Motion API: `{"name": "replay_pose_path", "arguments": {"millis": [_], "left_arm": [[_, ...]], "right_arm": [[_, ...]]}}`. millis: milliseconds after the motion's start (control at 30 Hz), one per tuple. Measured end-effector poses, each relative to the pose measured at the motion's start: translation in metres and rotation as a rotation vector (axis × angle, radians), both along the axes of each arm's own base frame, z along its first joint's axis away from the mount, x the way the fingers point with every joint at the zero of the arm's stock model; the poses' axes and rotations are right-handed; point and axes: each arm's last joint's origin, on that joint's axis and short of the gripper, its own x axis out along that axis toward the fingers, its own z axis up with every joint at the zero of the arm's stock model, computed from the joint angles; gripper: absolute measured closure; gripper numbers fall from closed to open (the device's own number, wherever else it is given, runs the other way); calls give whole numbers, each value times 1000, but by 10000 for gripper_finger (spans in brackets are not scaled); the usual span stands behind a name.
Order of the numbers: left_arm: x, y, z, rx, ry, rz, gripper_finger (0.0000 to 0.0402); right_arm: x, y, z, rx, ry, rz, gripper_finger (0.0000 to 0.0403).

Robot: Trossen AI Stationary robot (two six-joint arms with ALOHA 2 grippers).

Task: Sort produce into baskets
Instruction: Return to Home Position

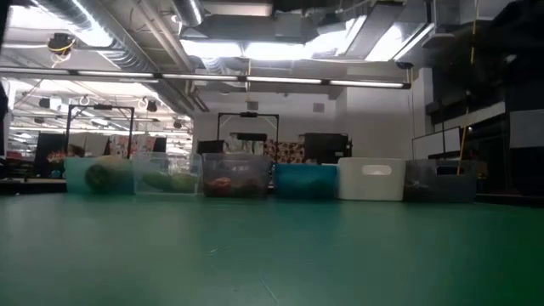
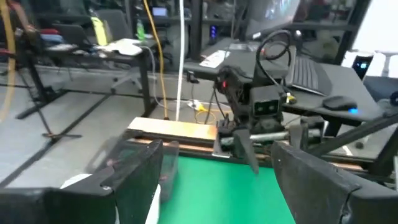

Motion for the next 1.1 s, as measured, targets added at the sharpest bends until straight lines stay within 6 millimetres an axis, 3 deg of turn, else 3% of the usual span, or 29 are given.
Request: {"name": "replay_pose_path", "arguments": {"millis": [167,367,500,767,1100], "left_arm": [[-84,-21,2,-7,-83,75,105],[-176,-51,-44,-77,-153,195,105],[-218,-67,-82,-178,-196,181,105],[-262,-83,-137,-240,-288,192,105],[-285,-92,-169,-282,-305,31,105]], "right_arm": [[-6,-1,13,-4,-72,41,134],[-10,-3,27,-56,-114,3,134],[-12,-5,32,-85,-119,-43,134],[-12,-7,30,-97,-94,-114,134],[-12,-7,26,-100,-53,-112,134]]}}
